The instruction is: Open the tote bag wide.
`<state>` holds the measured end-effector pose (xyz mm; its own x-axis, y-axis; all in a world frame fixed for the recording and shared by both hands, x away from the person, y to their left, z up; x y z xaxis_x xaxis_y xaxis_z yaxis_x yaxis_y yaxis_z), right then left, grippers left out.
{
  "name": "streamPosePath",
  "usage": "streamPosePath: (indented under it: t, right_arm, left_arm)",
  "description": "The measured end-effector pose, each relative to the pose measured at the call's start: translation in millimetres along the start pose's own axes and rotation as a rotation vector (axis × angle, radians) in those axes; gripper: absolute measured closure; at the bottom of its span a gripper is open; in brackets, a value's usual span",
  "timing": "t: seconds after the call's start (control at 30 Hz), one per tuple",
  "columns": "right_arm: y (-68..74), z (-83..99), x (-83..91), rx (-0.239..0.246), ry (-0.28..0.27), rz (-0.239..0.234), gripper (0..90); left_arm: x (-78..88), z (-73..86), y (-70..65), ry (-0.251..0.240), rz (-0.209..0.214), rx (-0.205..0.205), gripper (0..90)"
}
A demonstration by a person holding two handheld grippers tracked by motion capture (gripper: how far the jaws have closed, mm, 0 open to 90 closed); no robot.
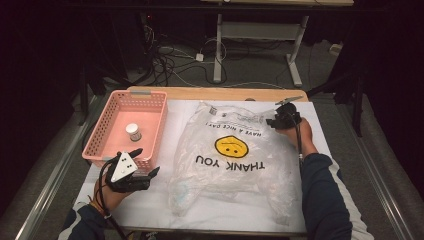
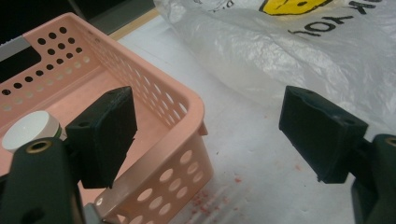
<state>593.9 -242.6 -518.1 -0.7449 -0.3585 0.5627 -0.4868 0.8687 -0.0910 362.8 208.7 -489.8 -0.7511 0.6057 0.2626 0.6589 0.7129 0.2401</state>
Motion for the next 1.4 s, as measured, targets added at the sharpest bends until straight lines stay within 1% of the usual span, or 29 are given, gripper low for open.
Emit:
streamPosePath:
  t: [0.03,0.07,0.1,0.13,0.2,0.27,0.3,0.33,0.4,0.47,0.53,0.6,0.67,0.7,0.73,0.77,0.8,0.87,0.97,1.0,1.07,1.1,1.13,1.17,1.2,1.23,1.27,1.33,1.4]
  right_arm:
    - [-0.1,0.8,-0.9,-0.019,-0.013,-0.004,74.2]
    - [-0.8,1.4,-0.4,-0.040,-0.015,0.006,80.5]
    - [-2.0,2.0,0.6,-0.042,-0.011,0.022,87.1]
    - [-2.8,2.8,2.1,-0.048,-0.006,0.026,88.7]
    - [-4.6,4.9,5.9,-0.065,0.004,0.050,89.8]
    - [-9.4,6.9,11.4,-0.091,-0.004,0.086,90.0]
    - [-13.6,9.1,14.4,-0.099,-0.004,0.114,90.0]
    - [-18.8,12.4,17.7,-0.112,0.000,0.144,90.0]
    - [-29.7,20.2,25.5,-0.185,-0.003,0.182,89.9]
    - [-39.9,28.4,35.2,-0.241,-0.010,0.220,89.9]
    - [-45.7,35.4,44.8,-0.287,-0.011,0.220,89.7]
    - [-49.5,40.7,53.3,-0.307,-0.001,0.221,88.9]
    - [-52.8,44.2,60.9,-0.296,0.013,0.229,88.6]
    - [-52.8,44.2,60.9,-0.296,0.013,0.229,88.6]
    - [-56.0,47.4,67.8,-0.279,0.026,0.234,87.5]
    - [-57.8,48.3,71.1,-0.243,0.021,0.249,87.4]
    - [-58.6,49.8,74.1,-0.232,0.029,0.250,86.1]
    - [-59.4,52.1,78.0,-0.246,0.023,0.233,82.5]
    - [-58.2,50.5,82.8,-0.242,0.007,0.210,75.3]
    - [-57.9,49.4,83.8,-0.233,0.000,0.200,73.4]
    - [-57.2,46.8,86.5,-0.220,-0.013,0.205,66.3]
    - [-56.1,44.5,88.2,-0.217,-0.028,0.205,65.1]
    - [-54.0,41.4,90.6,-0.201,-0.055,0.204,64.4]
    - [-51.0,37.7,94.0,-0.165,-0.087,0.207,61.4]
    - [-46.2,34.2,97.3,-0.148,-0.111,0.194,57.8]
    - [-39.5,30.8,101.4,-0.147,-0.144,0.168,59.6]
    - [-32.3,27.4,105.8,-0.126,-0.192,0.143,59.9]
    - [-14.5,23.0,113.8,-0.111,-0.237,0.080,59.9]
    - [5.2,17.7,121.2,-0.072,-0.264,0.016,58.5]
  left_arm:
    - [0.5,0.3,-0.8,0.006,0.002,-0.007,18.7]
    - [0.8,0.5,-1.5,0.008,0.003,-0.010,18.9]
    - [1.2,0.2,-2.0,0.006,0.004,-0.010,19.0]
    - [1.5,-0.2,-2.5,0.005,0.004,-0.011,19.0]
    - [2.4,-1.3,-3.3,0.002,0.003,-0.017,18.9]
    - [3.3,-2.5,-4.3,0.000,0.006,-0.023,19.0]
    - [3.3,-2.5,-4.3,0.000,0.006,-0.023,19.0]
    - [4.5,-4.2,-5.4,-0.005,0.006,-0.035,19.0]
    - [5.3,-6.1,-5.9,-0.012,0.004,-0.038,19.0]
    - [5.9,-7.1,-6.3,-0.015,0.004,-0.041,19.0]
    - [6.0,-6.5,-6.9,-0.012,0.006,-0.040,19.0]
    - [6.3,-5.9,-7.5,-0.008,0.006,-0.044,19.0]
    - [6.2,-6.4,-7.2,-0.007,0.001,-0.044,19.0]
    - [6.2,-6.4,-7.2,-0.007,0.001,-0.044,19.0]
    - [6.2,-7.1,-7.2,-0.008,-0.001,-0.044,19.0]
    - [6.2,-7.2,-7.4,-0.006,-0.003,-0.048,19.0]
    - [6.2,-7.2,-7.4,-0.006,-0.003,-0.048,19.0]
    - [5.1,-6.9,-7.4,-0.001,-0.004,-0.050,19.0]
    - [3.8,-7.1,-7.5,-0.001,-0.004,-0.049,19.0]
    - [3.0,-6.6,-7.6,0.004,-0.004,-0.055,19.0]
    - [2.9,-6.4,-7.5,0.005,-0.004,-0.055,19.0]
    - [3.4,-6.5,-7.3,0.003,-0.006,-0.053,19.0]
    - [3.9,-6.7,-7.1,0.001,-0.008,-0.052,19.0]
    - [4.6,-7.0,-6.9,0.000,-0.009,-0.052,19.0]
    - [4.6,-7.0,-6.9,0.000,-0.009,-0.052,19.0]
    - [5.7,-7.6,-6.9,-0.003,-0.010,-0.054,19.0]
    - [5.7,-7.6,-6.9,-0.003,-0.010,-0.054,19.0]
    - [5.6,-7.0,-6.8,0.001,-0.010,-0.055,19.0]
    - [4.6,-6.6,-7.5,0.004,-0.008,-0.054,19.0]
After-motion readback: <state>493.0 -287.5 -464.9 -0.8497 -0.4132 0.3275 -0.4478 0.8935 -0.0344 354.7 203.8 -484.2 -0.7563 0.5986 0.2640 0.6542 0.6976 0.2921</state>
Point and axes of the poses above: each handheld gripper's, and its own axes: x roughly backward along the jaws, z roughly out of its underside, y roughly to its left, the point moved 7 cm from there along -x, roughly forward along the jaws, and after that the axes turned 15 degrees about -y, right-handed, at the moved point
